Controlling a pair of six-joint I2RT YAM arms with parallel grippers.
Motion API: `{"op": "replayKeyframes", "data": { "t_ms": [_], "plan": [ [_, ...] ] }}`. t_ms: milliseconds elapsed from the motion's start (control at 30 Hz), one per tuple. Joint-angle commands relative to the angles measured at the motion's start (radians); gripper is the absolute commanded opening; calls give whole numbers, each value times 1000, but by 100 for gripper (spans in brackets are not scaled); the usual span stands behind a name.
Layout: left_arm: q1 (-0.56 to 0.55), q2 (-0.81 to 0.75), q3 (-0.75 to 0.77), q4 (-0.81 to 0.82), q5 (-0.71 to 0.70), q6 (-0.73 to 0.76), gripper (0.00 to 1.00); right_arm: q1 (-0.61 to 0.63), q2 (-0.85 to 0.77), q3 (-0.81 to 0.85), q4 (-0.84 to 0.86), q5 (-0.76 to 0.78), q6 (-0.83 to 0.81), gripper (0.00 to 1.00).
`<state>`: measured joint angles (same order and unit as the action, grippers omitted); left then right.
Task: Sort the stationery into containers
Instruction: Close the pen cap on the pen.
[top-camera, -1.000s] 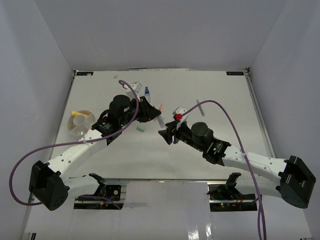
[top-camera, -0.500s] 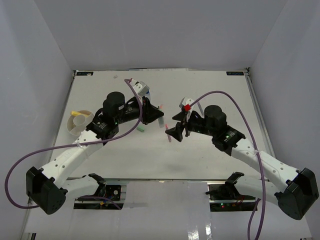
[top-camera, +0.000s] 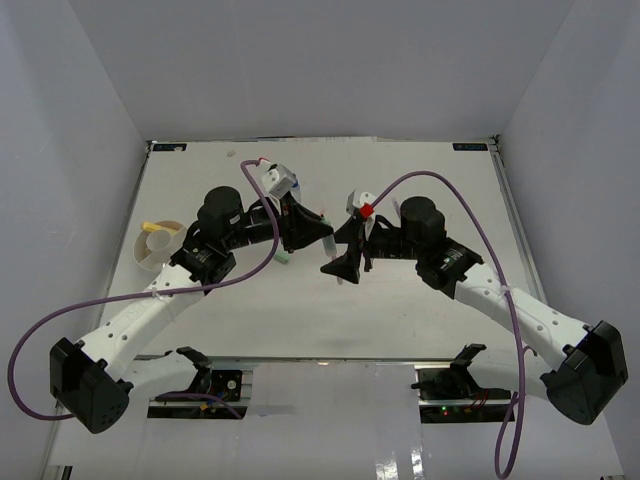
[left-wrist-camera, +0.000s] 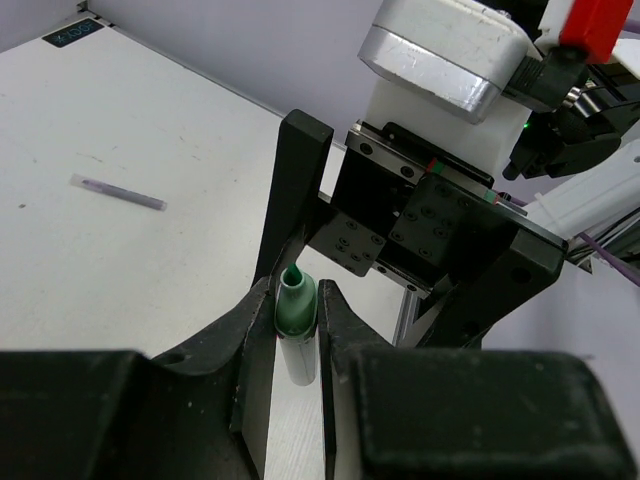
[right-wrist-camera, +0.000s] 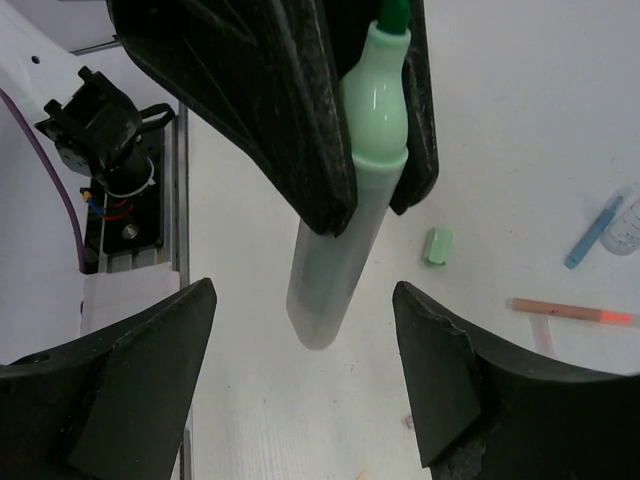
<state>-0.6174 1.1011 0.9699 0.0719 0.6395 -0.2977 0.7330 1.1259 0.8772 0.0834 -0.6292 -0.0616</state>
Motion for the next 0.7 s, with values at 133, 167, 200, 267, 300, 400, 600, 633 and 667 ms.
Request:
{"op": "replayKeyframes", "data": {
  "t_ms": [133,167,200,267,300,400,600,633,667],
  "plan": [
    [-2,-33,-22,62,39,-15,20,-3,14,62,84,-61,39,74],
    [-2,-35,-26,68,38,-15,20,-3,14,60,93,-63,43,73],
    [-2,-35,-31,72,38,-17,20,-3,17,60,105,-64,52,72],
    [-1,-38,-37,91,38,-23,20,-1,20,62,118,-67,54,70],
    [-2,-37,-42,98,40,-26,20,-3,23,62,128,-66,54,70],
    [-2,-35,-49,115,46,-37,20,-3,29,62,150,-63,80,67],
    [-2,-40,-62,135,52,-43,21,-1,41,66,170,-63,100,60],
    [-2,-41,-65,140,54,-43,21,-3,41,68,174,-66,105,59],
    [-2,-44,-66,141,55,-44,21,-3,44,69,176,-66,106,58]
  ]
}}
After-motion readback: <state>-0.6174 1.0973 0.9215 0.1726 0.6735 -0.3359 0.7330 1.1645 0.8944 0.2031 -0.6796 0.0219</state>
